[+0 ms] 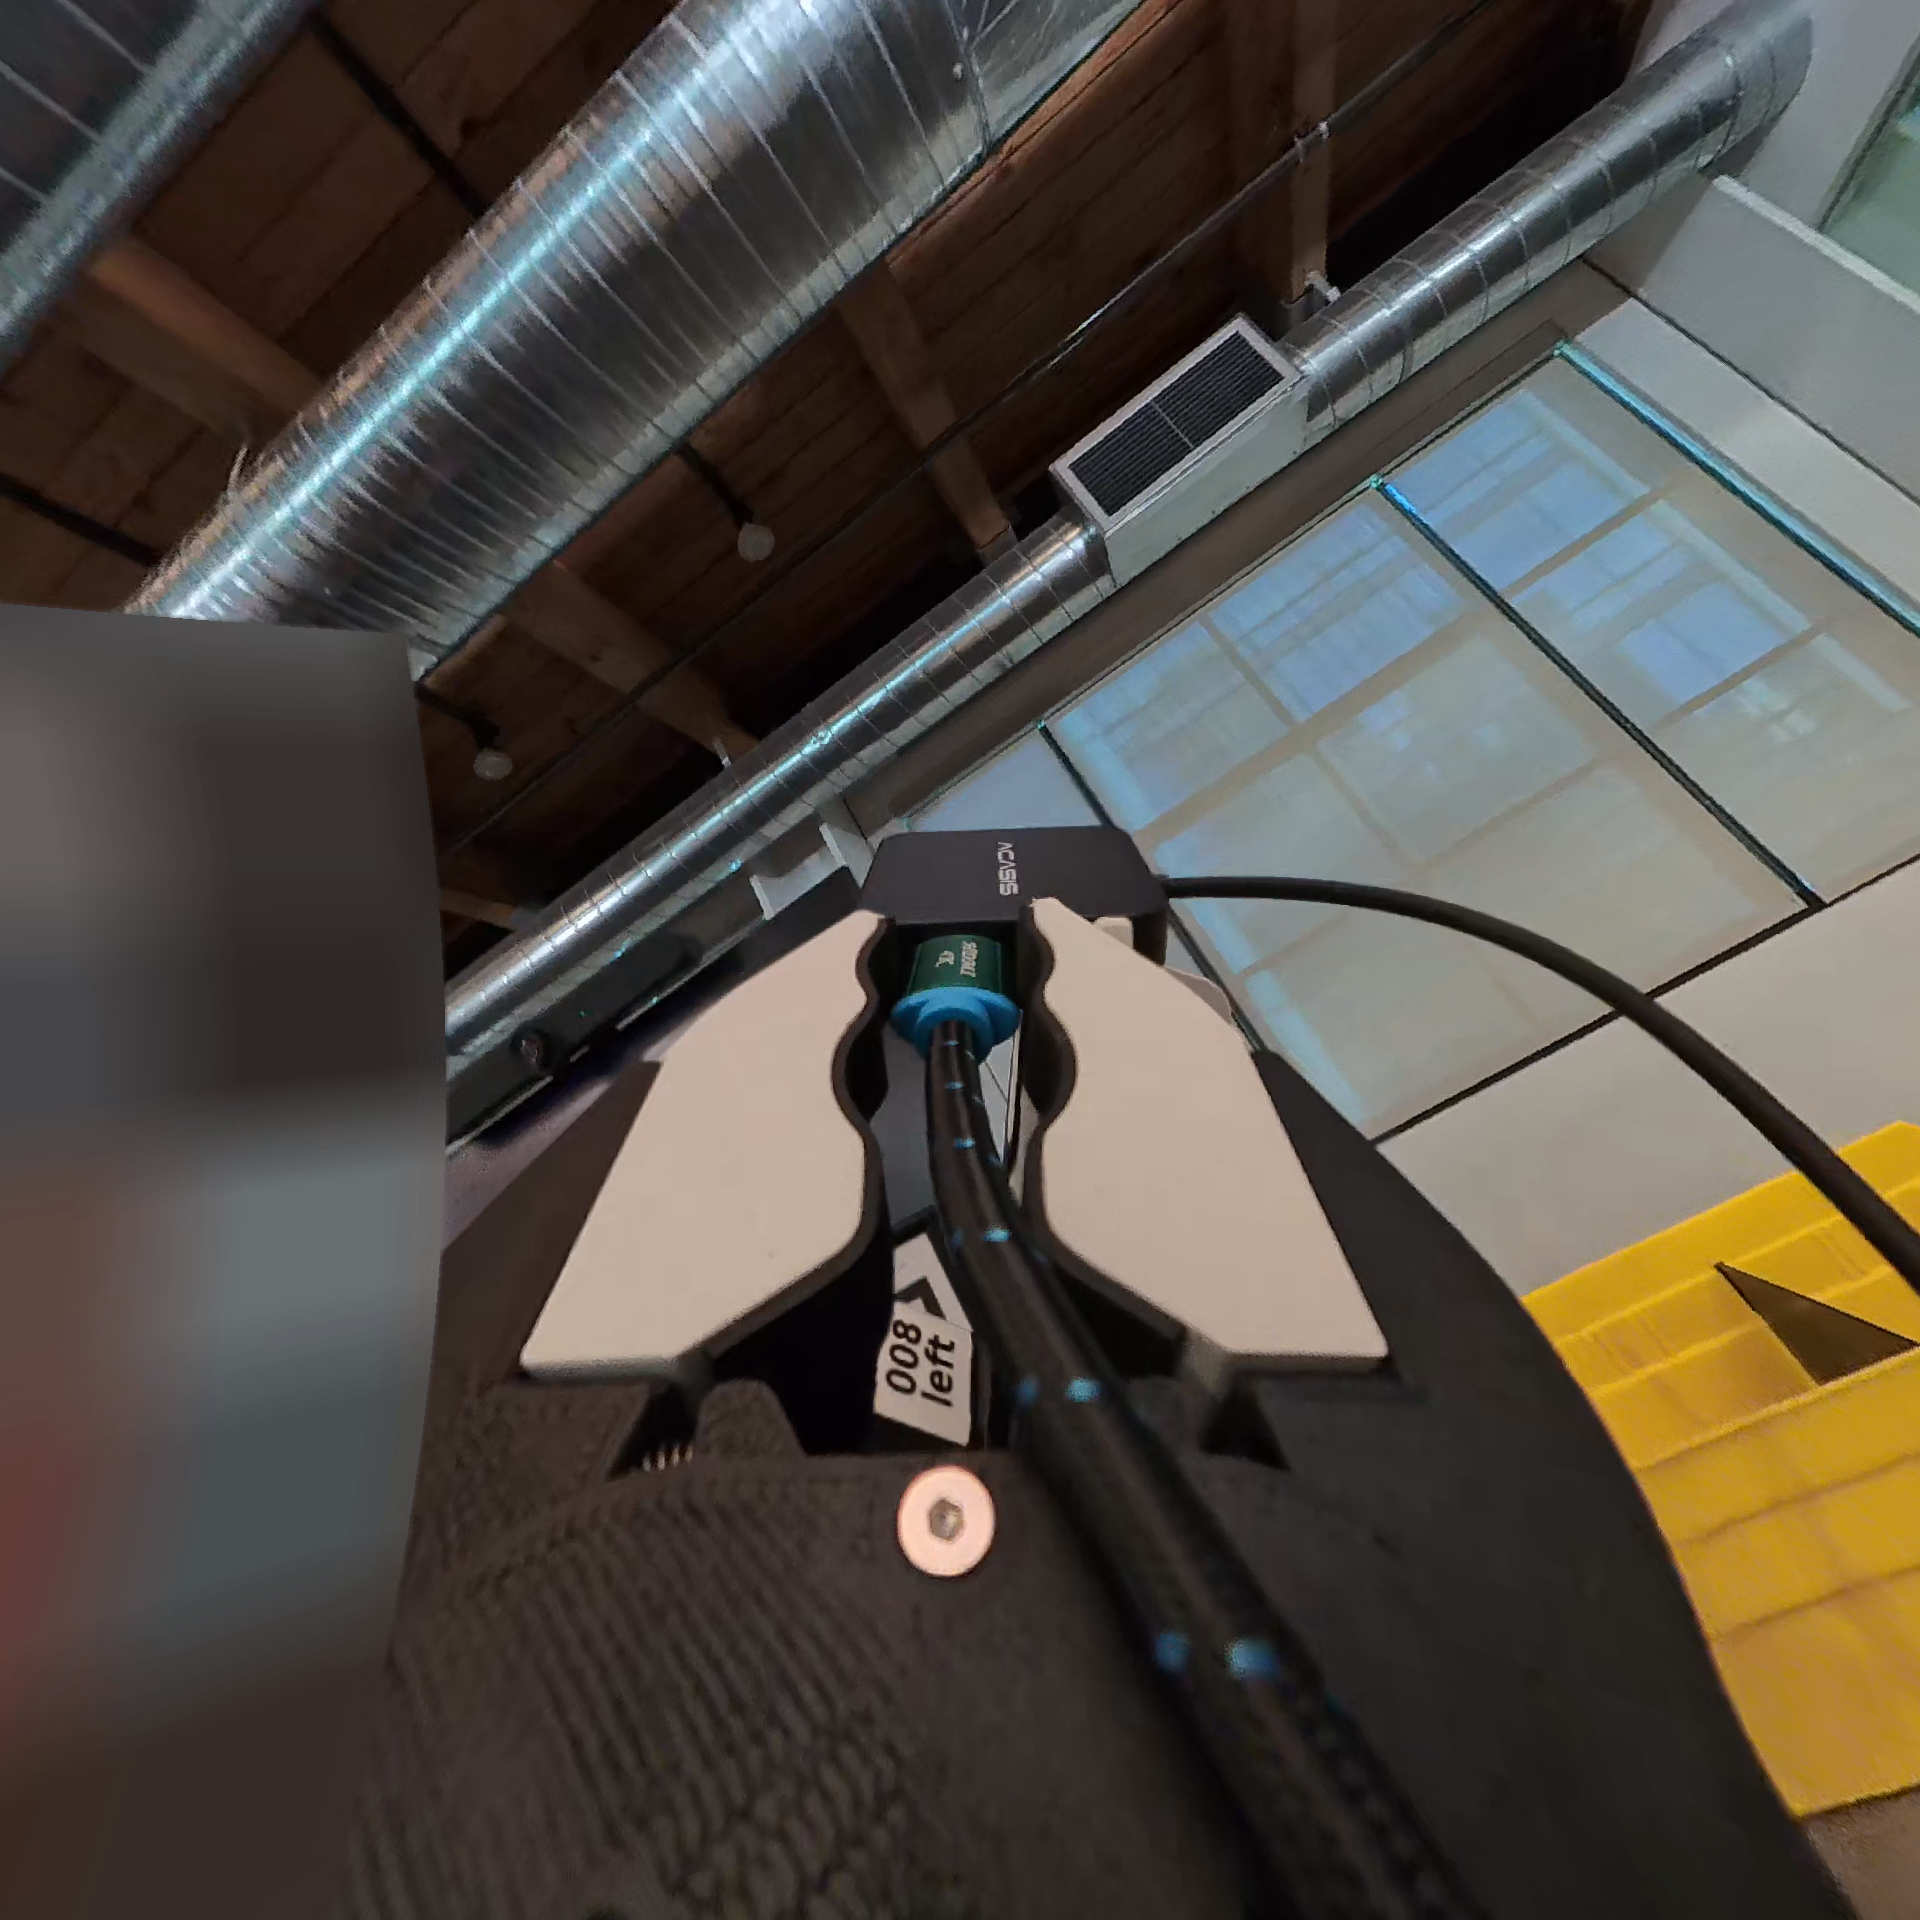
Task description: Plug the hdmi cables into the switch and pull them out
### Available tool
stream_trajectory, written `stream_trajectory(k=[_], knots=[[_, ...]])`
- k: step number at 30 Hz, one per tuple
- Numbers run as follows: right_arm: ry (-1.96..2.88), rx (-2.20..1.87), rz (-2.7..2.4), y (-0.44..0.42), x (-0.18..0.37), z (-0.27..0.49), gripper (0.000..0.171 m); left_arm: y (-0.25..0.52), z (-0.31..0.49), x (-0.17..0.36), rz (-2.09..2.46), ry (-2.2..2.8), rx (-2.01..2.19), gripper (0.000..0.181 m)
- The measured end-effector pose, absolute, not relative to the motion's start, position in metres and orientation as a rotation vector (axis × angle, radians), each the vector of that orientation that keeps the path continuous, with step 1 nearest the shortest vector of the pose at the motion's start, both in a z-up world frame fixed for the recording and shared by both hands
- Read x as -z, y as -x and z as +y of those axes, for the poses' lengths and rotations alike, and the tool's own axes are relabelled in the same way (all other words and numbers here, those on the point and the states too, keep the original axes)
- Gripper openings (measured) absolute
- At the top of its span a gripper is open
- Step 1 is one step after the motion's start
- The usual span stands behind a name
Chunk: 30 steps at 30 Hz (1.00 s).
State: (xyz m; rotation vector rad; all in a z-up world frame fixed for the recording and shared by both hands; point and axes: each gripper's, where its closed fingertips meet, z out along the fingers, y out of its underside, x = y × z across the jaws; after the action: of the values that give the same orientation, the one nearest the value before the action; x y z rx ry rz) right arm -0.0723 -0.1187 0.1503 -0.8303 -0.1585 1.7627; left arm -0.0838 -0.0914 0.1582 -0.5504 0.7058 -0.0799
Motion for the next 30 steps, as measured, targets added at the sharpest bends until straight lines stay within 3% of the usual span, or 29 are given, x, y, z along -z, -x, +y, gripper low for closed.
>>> stream_trajectory(k=[30], knots=[[0.821, -1.677, -0.138, 0.068, -0.145, -0.114, 0.021, 0.080, -0.089, -0.154, 0.696, 0.554, -0.010, 0.066]])
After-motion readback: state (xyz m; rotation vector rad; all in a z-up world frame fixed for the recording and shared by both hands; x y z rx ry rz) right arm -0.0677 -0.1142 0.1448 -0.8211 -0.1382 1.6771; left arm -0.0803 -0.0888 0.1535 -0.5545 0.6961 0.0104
